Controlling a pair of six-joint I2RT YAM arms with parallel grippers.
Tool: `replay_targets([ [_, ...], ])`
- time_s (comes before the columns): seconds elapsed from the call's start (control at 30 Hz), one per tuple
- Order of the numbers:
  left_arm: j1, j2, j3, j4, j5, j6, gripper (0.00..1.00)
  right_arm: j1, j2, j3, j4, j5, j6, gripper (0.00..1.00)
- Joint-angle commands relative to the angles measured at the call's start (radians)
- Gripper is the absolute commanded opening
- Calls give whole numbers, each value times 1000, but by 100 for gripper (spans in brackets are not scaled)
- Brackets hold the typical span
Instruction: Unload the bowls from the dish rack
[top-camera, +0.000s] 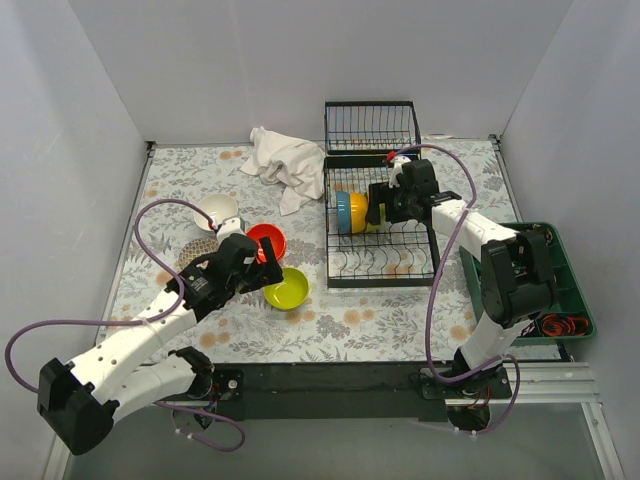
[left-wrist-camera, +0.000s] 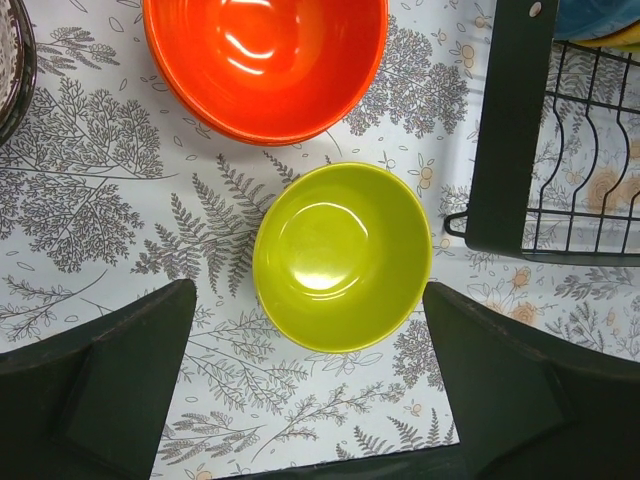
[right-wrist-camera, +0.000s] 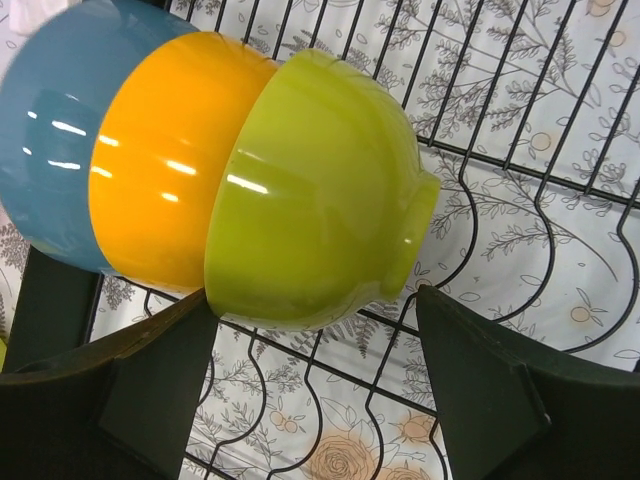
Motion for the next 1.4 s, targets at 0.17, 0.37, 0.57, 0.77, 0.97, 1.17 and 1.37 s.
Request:
replay_targets([
  [0.17,7,-51,-7,-10,4,-14,98,-6,41,22,23,-37,-15,79],
  [0.37,7,-62,-11,-7,7,-17,98,-6,18,16,22,-37,-32,56],
  [0.57,7,-60,-10,2,19,-15,98,-6,-20,13,23,-17,-35,23],
  [0.77,7,-56,-10,19,22,-4,98,-4,-63,14,12,22,-34,8],
  [0.97,7,-36,-4,36,27,8,98,-4,-91,22,-14,48,-27,4],
  [1.17,7,-24,3,65,34,23,98,-3,-146,13,-44,68,-6,1],
  [1.37,7,9,9,146,86,40,98,-3,-233,-35,-80,72,15,1],
])
